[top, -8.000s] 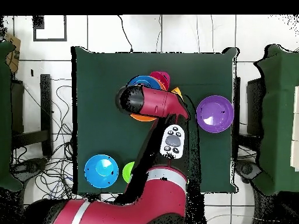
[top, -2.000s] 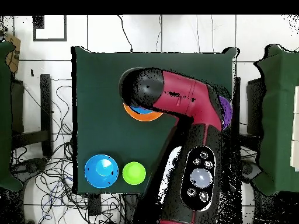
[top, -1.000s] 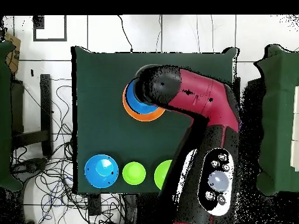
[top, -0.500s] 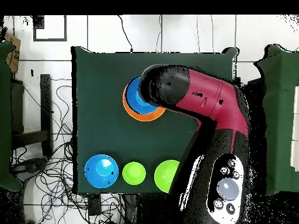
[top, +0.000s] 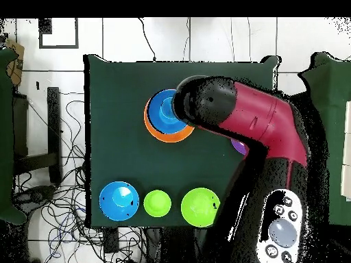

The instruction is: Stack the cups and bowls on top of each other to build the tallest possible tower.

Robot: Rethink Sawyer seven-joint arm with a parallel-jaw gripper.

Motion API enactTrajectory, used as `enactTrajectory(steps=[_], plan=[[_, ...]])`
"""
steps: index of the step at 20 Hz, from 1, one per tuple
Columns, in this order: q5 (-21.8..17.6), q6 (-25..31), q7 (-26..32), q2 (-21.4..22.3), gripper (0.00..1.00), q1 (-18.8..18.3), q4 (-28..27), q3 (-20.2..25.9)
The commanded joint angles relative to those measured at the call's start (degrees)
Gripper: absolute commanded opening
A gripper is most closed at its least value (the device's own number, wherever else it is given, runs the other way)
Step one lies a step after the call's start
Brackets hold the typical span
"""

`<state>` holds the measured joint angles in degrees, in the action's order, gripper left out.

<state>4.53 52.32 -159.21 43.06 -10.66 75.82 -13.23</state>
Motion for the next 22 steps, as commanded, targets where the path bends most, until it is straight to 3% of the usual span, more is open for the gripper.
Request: enactTrajectory(steps=[1, 13, 22], plan=[[-4.6, 2.5, 12.2, -1.9, 1.0, -2.7, 4.8, 6.1], [-6.1, -1.3, 12.0, -4.5, 1.0, -4.6, 4.4, 7.6], [-6.0, -6.9, 13.0, -5.3, 1.0, -6.7, 8.1, 9.4]])
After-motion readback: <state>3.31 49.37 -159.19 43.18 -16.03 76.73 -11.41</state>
